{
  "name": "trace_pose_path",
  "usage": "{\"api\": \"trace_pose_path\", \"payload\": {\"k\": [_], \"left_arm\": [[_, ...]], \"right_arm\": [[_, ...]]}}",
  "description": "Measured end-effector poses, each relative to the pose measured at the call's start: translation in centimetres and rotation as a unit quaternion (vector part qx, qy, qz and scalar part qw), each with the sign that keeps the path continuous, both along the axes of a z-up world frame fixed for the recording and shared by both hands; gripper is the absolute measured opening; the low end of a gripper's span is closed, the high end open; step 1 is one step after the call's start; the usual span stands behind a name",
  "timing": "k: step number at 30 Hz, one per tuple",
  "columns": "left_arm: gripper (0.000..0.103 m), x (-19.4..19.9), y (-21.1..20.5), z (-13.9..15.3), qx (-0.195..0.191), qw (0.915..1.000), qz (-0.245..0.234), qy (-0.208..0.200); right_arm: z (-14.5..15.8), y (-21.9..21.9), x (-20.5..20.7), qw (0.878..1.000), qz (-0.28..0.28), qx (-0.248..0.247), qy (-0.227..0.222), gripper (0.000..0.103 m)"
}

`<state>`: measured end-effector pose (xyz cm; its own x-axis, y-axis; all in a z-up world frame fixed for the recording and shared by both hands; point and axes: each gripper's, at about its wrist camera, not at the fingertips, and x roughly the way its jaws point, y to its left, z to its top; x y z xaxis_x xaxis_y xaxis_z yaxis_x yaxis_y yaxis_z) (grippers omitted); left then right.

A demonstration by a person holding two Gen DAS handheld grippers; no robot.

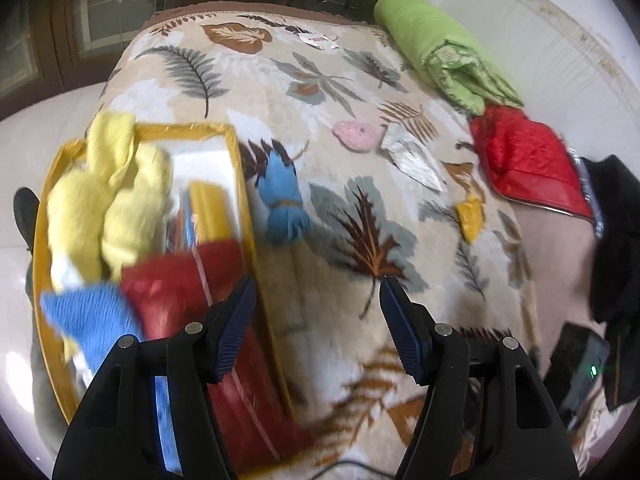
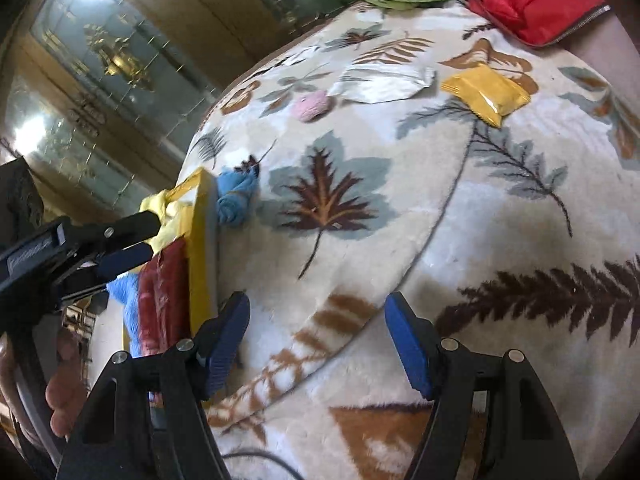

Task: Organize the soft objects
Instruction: 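Open both grippers to release the towel and packet in the tray, then grasp the small blue towel with the left gripper while the right grasps the yellow pouch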

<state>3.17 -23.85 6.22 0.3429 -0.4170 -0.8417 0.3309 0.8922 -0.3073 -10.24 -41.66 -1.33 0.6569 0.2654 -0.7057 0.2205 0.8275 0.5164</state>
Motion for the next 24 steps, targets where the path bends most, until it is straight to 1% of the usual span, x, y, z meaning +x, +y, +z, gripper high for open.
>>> {"api": "trace_pose_path", "payload": {"k": [2, 9, 10, 12, 13, 16, 17, 18, 19, 20, 21, 22, 24], "left_arm": [[0.065, 1.0, -0.8, -0.3, 0.007, 1.0000, 0.003, -0.001], [0.064, 4.3, -3.1, -1.7, 0.033, 0.9995, 0.002, 0.001], [0.064, 4.7, -3.5, -1.9, 0.040, 0.9992, 0.001, 0.000], [0.059, 5.5, -4.2, -2.3, 0.048, 0.9988, 0.001, -0.002], [0.059, 5.9, -4.7, -2.6, 0.054, 0.9985, -0.003, -0.001], [0.059, 6.9, -6.0, -3.9, 0.097, 0.9952, -0.008, -0.002], [0.049, 7.3, -6.3, -4.6, 0.109, 0.9939, -0.012, 0.008], [0.036, 7.4, -6.5, -5.1, 0.115, 0.9932, -0.015, 0.015], [0.036, 7.5, -6.7, -5.6, 0.126, 0.9917, -0.018, 0.019], [0.035, 7.5, -6.9, -5.9, 0.142, 0.9897, -0.015, 0.013], [0.024, 7.4, -6.9, -6.1, 0.152, 0.9883, -0.012, 0.007], [0.024, 7.3, -6.8, -6.1, 0.156, 0.9878, -0.012, 0.004], [0.024, 7.0, -6.1, -5.8, 0.136, 0.9906, -0.012, 0.004]], "right_arm": [[-0.4, -0.5, 0.4, 1.000, -0.001, 0.013, -0.002, 0.070], [-1.3, -1.2, 1.3, 1.000, -0.001, 0.019, 0.004, 0.070], [-1.4, -1.3, 1.3, 1.000, -0.001, 0.021, 0.005, 0.070], [-1.6, -1.5, 1.6, 1.000, -0.003, 0.020, 0.010, 0.070], [-1.7, -1.7, 1.7, 1.000, -0.005, 0.020, 0.012, 0.070], [-1.7, -2.4, 1.9, 1.000, -0.013, 0.024, 0.013, 0.070], [-1.7, -2.7, 1.9, 1.000, -0.016, 0.023, 0.012, 0.070], [-1.6, -3.0, 2.0, 0.999, -0.019, 0.024, 0.013, 0.070], [-1.6, -3.4, 2.1, 0.999, -0.021, 0.024, 0.014, 0.070], [-1.5, -3.8, 2.3, 0.999, -0.024, 0.025, 0.015, 0.070], [-1.4, -4.5, 2.6, 0.999, -0.031, 0.027, 0.018, 0.070], [-1.3, -5.2, 2.8, 0.999, -0.039, 0.030, 0.018, 0.070], [-0.9, -6.6, 3.2, 0.998, -0.059, 0.031, 0.018, 0.070]]}}
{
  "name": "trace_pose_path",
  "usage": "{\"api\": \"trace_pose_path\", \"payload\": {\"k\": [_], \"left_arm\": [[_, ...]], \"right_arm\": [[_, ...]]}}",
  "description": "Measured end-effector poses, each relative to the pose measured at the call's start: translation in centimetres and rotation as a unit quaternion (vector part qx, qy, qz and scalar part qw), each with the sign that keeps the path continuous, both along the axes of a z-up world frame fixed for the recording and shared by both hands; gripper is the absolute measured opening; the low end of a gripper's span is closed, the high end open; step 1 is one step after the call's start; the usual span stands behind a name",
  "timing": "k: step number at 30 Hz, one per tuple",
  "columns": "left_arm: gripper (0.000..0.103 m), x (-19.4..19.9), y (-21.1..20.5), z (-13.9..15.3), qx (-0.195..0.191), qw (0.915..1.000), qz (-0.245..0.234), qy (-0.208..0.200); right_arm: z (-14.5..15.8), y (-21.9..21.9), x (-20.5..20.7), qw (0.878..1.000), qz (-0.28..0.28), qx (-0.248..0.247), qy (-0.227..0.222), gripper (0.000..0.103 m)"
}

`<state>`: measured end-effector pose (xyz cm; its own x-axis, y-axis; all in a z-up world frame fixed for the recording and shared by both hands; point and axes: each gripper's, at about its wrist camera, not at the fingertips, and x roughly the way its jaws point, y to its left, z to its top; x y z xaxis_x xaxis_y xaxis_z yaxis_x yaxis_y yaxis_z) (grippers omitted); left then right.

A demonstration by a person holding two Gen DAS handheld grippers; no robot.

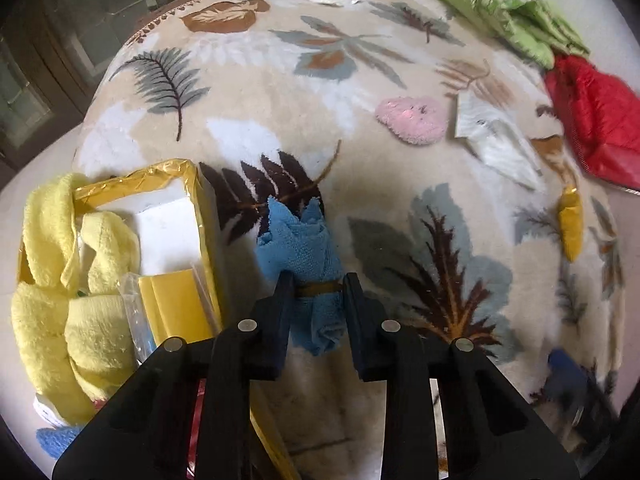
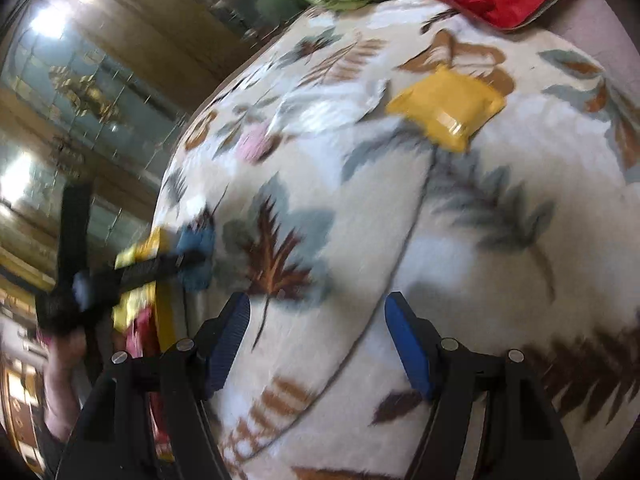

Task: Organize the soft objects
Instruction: 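Grasp the small blue towel with the left gripper while the right grasps the yellow pouch, then carry the small blue towel and yellow pouch into the tray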

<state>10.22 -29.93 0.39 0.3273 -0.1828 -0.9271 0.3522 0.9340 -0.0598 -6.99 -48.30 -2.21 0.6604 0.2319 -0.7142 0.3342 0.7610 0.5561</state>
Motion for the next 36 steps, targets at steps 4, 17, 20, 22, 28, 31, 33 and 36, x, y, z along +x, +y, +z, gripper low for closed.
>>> {"api": "trace_pose_path", "payload": {"k": [4, 17, 20, 22, 28, 31, 33, 36], "left_arm": [[0.023, -1.0, 1.0, 0.5, -0.043, 0.9990, -0.006, 0.006], [0.023, -3.3, 4.8, 3.6, -0.176, 0.9841, 0.024, 0.002], [0.023, -3.7, 5.7, 4.0, -0.188, 0.9818, 0.029, 0.002], [0.022, -3.9, 6.3, 4.2, -0.195, 0.9803, 0.032, 0.001], [0.022, -5.1, 7.6, 4.4, -0.207, 0.9776, 0.041, 0.003], [0.023, -6.2, 8.5, 4.7, -0.212, 0.9763, 0.044, 0.000], [0.022, -7.0, 9.5, 4.9, -0.219, 0.9742, 0.053, -0.003], [0.022, -8.3, 11.2, 5.4, -0.236, 0.9698, 0.064, -0.003]], "right_arm": [[0.4, -3.2, 0.9, 0.998, -0.057, -0.022, 0.019, 0.070], [-2.0, -11.5, 6.2, 0.989, -0.133, 0.050, 0.045, 0.070], [-2.3, -12.2, 6.5, 0.986, -0.150, 0.064, 0.046, 0.070], [-2.3, -12.2, 6.7, 0.984, -0.161, 0.062, 0.049, 0.070], [-1.5, -9.9, 6.9, 0.985, -0.154, -0.023, 0.079, 0.058], [-1.2, -9.1, 6.3, 0.985, -0.145, -0.048, 0.078, 0.052], [-0.8, -8.3, 5.3, 0.987, -0.136, -0.042, 0.070, 0.050], [0.4, -6.0, 3.6, 0.994, -0.102, -0.033, 0.036, 0.048]]}}
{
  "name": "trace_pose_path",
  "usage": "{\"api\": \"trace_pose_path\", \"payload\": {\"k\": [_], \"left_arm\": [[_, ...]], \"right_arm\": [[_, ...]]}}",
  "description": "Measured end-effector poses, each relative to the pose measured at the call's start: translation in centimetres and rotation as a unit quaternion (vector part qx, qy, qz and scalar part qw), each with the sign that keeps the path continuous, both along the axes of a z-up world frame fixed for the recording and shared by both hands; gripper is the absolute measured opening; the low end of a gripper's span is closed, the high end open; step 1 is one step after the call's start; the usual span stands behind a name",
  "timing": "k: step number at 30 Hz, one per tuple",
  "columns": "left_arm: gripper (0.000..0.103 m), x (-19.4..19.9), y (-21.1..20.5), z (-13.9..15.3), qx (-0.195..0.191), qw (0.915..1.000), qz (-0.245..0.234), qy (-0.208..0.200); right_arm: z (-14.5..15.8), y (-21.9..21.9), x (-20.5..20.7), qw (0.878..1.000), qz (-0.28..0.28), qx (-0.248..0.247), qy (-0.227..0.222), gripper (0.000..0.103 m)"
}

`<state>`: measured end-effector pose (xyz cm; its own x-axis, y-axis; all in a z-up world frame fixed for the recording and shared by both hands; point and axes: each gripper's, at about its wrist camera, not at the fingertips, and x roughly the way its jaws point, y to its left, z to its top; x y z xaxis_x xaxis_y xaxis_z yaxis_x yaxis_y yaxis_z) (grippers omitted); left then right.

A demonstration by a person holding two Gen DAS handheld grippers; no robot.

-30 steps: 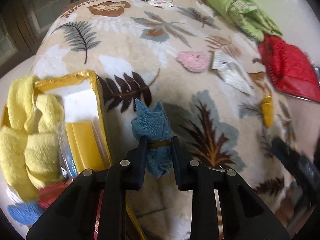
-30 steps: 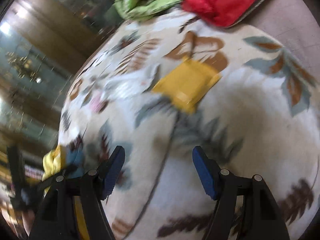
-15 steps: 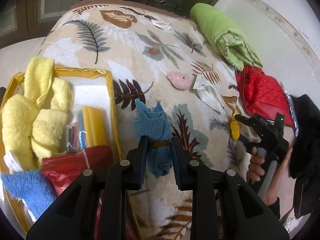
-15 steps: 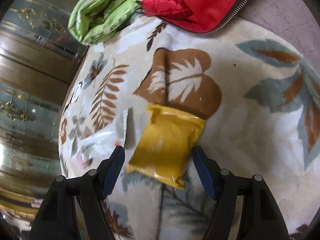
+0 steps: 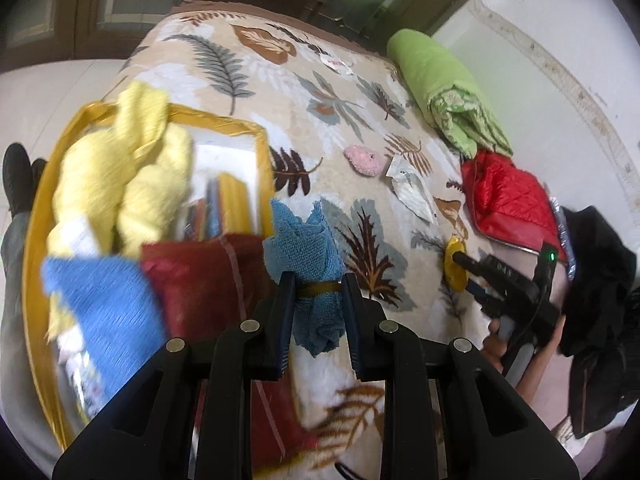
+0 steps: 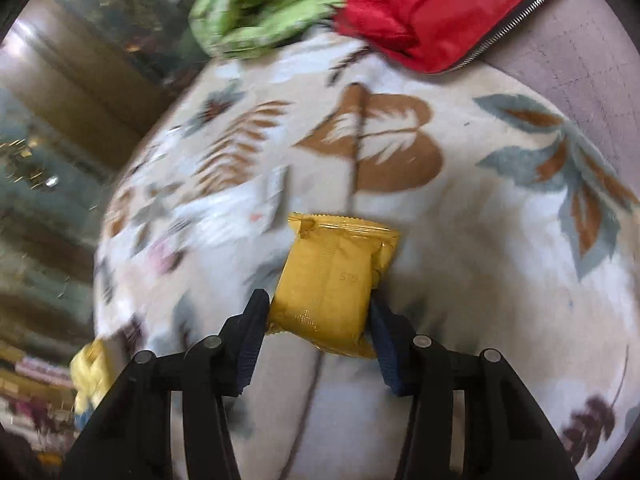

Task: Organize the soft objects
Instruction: 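Carry the small blue towel and yellow pouch into the tray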

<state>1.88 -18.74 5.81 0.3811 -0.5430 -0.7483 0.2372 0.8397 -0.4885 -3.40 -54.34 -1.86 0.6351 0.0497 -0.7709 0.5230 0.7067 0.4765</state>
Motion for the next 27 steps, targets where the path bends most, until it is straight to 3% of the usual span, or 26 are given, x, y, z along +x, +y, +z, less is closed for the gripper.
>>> {"api": "trace_pose_path", "payload": {"k": [8, 14, 17, 27], "left_arm": [[0.022, -4.2, 4.8, 1.4, -0.010, 0.9993, 0.034, -0.007], [0.022, -5.6, 7.6, 2.2, -0.018, 0.9981, 0.058, -0.007], [0.022, -5.8, 8.5, 2.9, -0.020, 0.9976, 0.064, -0.017], [0.022, -4.7, 10.3, 3.4, -0.020, 0.9967, 0.074, -0.026]], "right_arm": [[3.8, 9.5, -3.4, 0.989, 0.128, 0.003, -0.074, 0.046], [6.0, 15.9, -4.2, 0.969, 0.217, 0.025, -0.114, 0.046], [6.8, 19.0, -4.0, 0.957, 0.260, 0.032, -0.123, 0.046], [6.0, 24.5, -1.8, 0.943, 0.316, 0.016, -0.108, 0.046]]}}
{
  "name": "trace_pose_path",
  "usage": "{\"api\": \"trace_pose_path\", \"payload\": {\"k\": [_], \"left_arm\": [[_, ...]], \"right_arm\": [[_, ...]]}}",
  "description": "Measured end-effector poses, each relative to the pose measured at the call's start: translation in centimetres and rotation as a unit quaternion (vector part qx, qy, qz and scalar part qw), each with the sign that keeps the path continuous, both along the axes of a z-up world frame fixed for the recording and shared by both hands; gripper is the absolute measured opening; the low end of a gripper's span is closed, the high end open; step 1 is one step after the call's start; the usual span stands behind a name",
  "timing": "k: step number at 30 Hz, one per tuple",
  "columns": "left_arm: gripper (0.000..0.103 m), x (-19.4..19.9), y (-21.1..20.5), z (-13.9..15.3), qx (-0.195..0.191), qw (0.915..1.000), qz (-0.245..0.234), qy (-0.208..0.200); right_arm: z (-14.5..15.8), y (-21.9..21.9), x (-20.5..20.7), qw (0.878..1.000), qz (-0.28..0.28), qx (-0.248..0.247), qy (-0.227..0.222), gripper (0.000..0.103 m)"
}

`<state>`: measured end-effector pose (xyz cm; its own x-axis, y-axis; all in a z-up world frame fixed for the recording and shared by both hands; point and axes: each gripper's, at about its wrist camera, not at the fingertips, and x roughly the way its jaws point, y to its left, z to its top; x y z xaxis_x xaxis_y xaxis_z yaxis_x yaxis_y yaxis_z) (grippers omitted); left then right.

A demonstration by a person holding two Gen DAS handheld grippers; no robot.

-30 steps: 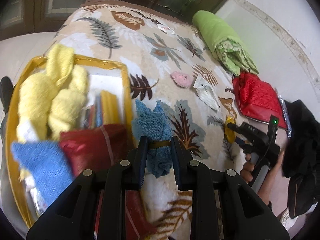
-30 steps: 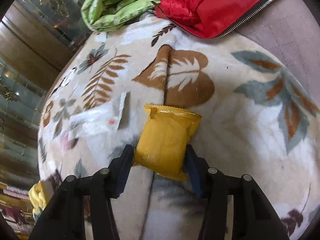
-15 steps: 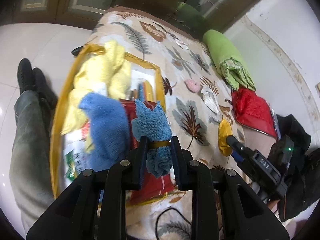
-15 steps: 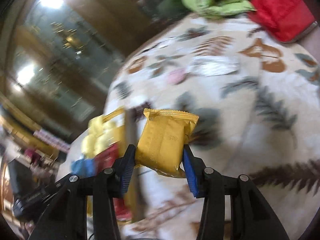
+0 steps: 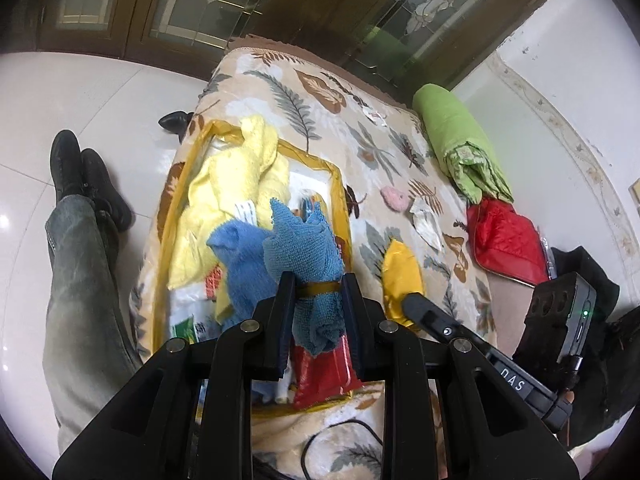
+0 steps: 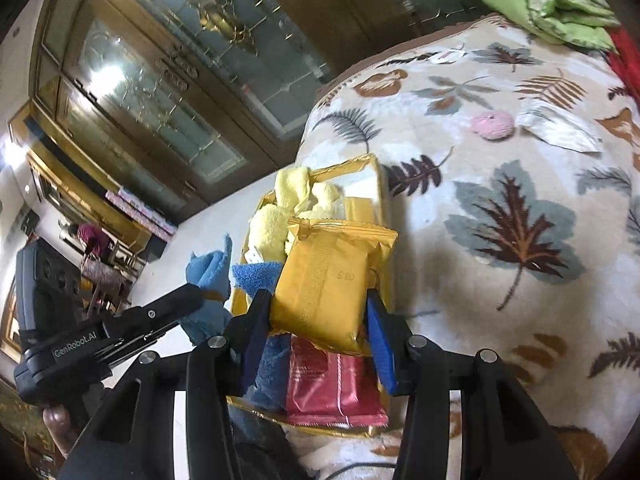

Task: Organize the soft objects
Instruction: 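Carry the small blue towel and yellow pouch into the tray, then open both grippers and move them back over the bed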

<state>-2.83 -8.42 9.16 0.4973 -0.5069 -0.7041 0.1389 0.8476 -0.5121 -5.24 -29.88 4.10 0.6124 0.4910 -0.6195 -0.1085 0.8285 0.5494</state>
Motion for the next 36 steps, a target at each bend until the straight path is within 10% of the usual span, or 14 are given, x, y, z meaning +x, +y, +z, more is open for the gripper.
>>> {"api": "trace_pose_path", "payload": {"k": [21, 29, 36], "left_arm": [[0.023, 12.9, -1.5, -4.2, 0.052, 0.9971, -0.044, 0.032], [0.024, 13.1, -0.3, -5.5, -0.019, 0.9967, -0.043, 0.065], [0.063, 11.3, 0.2, -3.5, -0.056, 0.9968, -0.030, 0.048]], "right_arm": [[-2.8, 3.9, 10.2, 0.997, 0.032, -0.061, 0.028, 0.047], [-3.3, 4.3, 10.3, 0.997, 0.033, -0.060, 0.026, 0.052], [-1.8, 2.4, 8.9, 1.000, 0.026, -0.006, 0.008, 0.062]]}}
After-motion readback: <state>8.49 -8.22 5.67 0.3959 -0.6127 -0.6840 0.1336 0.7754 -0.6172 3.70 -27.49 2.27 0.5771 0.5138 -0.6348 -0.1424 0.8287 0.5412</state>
